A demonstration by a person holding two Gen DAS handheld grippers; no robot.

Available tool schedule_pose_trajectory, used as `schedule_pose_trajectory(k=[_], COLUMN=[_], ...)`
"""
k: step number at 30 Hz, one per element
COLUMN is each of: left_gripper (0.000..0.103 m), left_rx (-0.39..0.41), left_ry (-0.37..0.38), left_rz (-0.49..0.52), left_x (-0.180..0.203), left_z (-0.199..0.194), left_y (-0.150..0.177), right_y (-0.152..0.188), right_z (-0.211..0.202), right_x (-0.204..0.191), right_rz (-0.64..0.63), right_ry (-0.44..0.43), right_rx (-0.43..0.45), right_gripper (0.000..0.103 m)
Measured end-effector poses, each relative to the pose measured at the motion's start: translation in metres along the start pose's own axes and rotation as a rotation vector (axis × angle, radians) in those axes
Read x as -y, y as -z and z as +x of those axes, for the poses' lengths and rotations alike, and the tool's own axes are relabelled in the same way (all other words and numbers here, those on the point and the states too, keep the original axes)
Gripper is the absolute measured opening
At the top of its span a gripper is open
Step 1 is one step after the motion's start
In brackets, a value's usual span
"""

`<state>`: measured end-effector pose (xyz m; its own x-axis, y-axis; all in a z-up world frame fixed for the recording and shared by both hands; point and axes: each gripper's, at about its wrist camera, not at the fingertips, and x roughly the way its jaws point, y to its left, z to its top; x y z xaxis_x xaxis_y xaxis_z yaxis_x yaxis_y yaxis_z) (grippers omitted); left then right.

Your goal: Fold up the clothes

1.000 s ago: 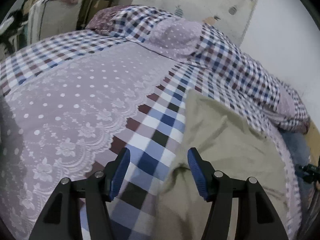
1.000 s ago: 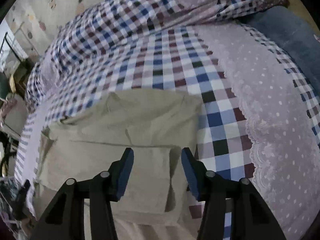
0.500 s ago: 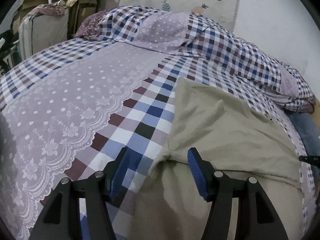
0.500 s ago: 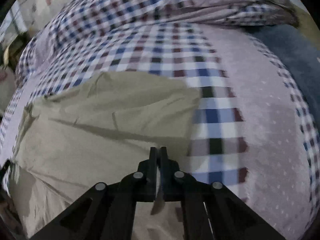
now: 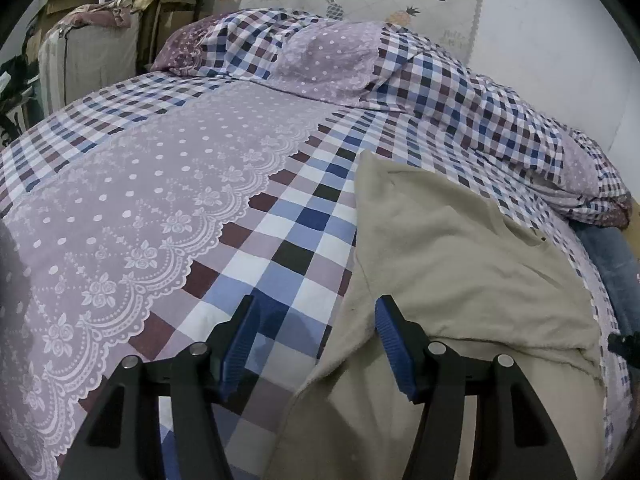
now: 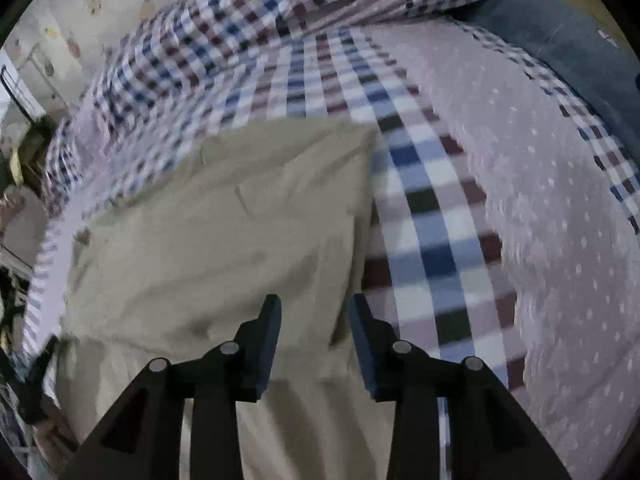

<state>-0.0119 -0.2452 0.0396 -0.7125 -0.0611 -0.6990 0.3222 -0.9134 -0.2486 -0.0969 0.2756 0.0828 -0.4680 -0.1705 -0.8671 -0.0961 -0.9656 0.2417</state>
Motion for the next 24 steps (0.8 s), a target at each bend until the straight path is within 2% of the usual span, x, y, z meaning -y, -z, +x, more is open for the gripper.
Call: schedule_pose_trajectory(k=[3, 4, 5, 6, 7, 9, 12, 15, 17, 18, 19, 20, 22, 24], left_gripper=[0.064, 0.064, 0.063, 0.053, 0.036, 0.023, 0.022, 0.022, 0.022, 0.023, 0.027, 0.03, 0.053, 0.069], left_rx=[-0.003, -0.009, -0.018, -0.025, -0.032, -0.056, -0.057, -0.061, -0.069, -0.073, -0.076, -0.077, -0.076, -0.055], left_ry=[0.016, 0.027, 0.034, 0.035, 0.036, 0.023, 0.019, -0.002, 0.001, 0.003, 0.005, 0.007, 0.013, 0.004], left_rz=[0.009, 0.014, 0.02, 0.021, 0.021, 0.007, -0.026, -0.047, -0.05, -0.051, -0.046, -0.042, -0.035, -0.021], left_x=[0.001, 0.001, 0.002, 0.001, 0.001, -0.002, -0.008, -0.014, -0.015, -0.016, -0.016, -0.015, -0.014, -0.013], left_z=[-0.001, 0.0, 0.001, 0.002, 0.004, 0.008, 0.009, 0.011, 0.012, 0.012, 0.012, 0.011, 0.008, -0.001], left_y=[0.0, 0.0, 0.0, 0.0, 0.0, -0.001, -0.002, -0.003, -0.003, -0.003, -0.003, -0.003, -0.004, -0.004], right_y=[0.011, 0.013, 0.015, 0.017, 0.019, 0.024, 0.027, 0.026, 0.026, 0.026, 0.027, 0.029, 0.041, 0.054], right_z=[0.011, 0.015, 0.015, 0.015, 0.014, 0.006, -0.001, 0.02, 0.024, 0.023, 0.019, 0.013, -0.009, -0.031], right_x=[0.002, 0.002, 0.001, 0.0, -0.001, -0.001, -0.001, 0.011, 0.018, 0.021, 0.024, 0.026, 0.024, 0.021], right_rz=[0.014, 0.017, 0.009, -0.002, -0.012, -0.017, -0.029, -0.01, 0.018, 0.041, 0.066, 0.091, 0.094, 0.094], right_ry=[-0.001, -0.007, 0.005, 0.019, 0.033, 0.024, 0.036, 0.081, 0.066, 0.05, 0.036, 0.033, 0.017, 0.001], right_rx=[-0.016, -0.016, -0.008, 0.0, 0.008, 0.017, 0.015, -0.059, -0.06, -0.048, -0.041, -0.029, 0.014, 0.058], right_gripper=[0.038, 0.033, 0.005, 0.0, 0.0, 0.0, 0.0, 0.0, 0.001, 0.001, 0.008, 0.022, 0.04, 0.04])
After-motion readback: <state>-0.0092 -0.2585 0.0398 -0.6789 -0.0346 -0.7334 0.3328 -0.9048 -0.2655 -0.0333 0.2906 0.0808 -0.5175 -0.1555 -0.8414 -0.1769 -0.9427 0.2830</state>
